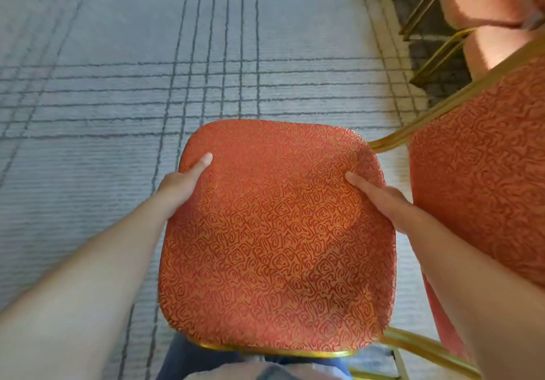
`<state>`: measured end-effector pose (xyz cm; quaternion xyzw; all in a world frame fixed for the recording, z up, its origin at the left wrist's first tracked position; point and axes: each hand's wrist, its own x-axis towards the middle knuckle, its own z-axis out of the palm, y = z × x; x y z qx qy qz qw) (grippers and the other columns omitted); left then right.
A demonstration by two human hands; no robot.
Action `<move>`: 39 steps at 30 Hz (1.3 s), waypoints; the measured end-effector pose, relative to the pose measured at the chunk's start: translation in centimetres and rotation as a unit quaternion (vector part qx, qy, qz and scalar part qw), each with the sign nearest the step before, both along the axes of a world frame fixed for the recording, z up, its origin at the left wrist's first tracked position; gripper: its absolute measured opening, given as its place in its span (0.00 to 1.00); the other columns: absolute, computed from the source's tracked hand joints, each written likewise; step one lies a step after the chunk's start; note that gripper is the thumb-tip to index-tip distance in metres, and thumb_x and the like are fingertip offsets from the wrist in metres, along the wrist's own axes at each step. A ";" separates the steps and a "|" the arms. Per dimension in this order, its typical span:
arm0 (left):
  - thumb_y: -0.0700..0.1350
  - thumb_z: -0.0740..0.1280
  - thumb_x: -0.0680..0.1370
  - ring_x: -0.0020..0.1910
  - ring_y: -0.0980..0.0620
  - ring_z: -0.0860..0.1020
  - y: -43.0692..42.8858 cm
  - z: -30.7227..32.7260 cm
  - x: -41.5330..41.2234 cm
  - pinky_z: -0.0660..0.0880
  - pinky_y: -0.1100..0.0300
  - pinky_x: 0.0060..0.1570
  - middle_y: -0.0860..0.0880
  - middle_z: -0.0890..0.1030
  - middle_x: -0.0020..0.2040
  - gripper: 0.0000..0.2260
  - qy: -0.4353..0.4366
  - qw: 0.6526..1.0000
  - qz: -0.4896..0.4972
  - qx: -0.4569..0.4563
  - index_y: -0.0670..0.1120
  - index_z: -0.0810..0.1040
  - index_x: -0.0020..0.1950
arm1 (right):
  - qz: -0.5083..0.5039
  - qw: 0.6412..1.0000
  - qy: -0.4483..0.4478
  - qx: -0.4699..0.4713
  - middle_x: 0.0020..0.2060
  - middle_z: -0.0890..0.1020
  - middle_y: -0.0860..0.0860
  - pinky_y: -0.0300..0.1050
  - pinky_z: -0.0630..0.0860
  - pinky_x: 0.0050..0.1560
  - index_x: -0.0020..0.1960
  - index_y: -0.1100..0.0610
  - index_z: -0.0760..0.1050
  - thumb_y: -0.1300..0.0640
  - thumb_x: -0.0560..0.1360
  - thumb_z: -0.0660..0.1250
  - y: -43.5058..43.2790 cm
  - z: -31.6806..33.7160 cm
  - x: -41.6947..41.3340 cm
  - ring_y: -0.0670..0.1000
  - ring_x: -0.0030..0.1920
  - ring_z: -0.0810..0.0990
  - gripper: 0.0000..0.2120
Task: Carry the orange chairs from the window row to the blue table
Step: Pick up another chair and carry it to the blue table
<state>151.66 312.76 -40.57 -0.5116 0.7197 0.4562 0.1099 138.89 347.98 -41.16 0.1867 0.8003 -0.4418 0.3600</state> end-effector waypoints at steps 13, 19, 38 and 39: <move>0.72 0.62 0.69 0.64 0.40 0.74 -2.9 4.9 3.1 0.68 0.53 0.62 0.36 0.74 0.65 0.44 0.059 0.996 0.061 -0.023 0.35 0.72 0.67 | 0.020 0.999 0.011 -0.042 0.54 0.81 0.54 0.49 0.74 0.56 0.68 0.57 0.74 0.29 0.59 0.75 -4.9 4.9 -0.2 0.56 0.53 0.79 0.47; 0.74 0.63 0.67 0.60 0.41 0.77 -7.4 5.7 1.4 0.71 0.53 0.60 0.37 0.78 0.61 0.43 0.074 0.993 0.079 -0.037 0.38 0.76 0.63 | 0.029 0.997 0.012 -0.067 0.52 0.81 0.55 0.50 0.75 0.57 0.68 0.57 0.75 0.31 0.60 0.76 -9.5 4.4 -2.8 0.56 0.53 0.80 0.44; 0.72 0.63 0.69 0.62 0.41 0.76 -30.3 10.3 -24.9 0.69 0.56 0.57 0.37 0.77 0.62 0.41 0.148 0.987 0.010 -0.062 0.37 0.76 0.63 | -0.032 0.991 0.070 -0.106 0.53 0.84 0.55 0.56 0.77 0.62 0.65 0.55 0.77 0.27 0.48 0.78 -30.8 7.3 -25.5 0.57 0.53 0.83 0.53; 0.72 0.62 0.70 0.62 0.41 0.75 -31.3 10.7 -27.0 0.69 0.56 0.57 0.37 0.77 0.62 0.41 0.151 0.987 0.005 -0.059 0.37 0.76 0.64 | -0.037 0.991 0.073 -0.108 0.53 0.85 0.55 0.56 0.77 0.62 0.64 0.55 0.78 0.26 0.47 0.78 -31.5 7.7 -27.0 0.57 0.53 0.83 0.53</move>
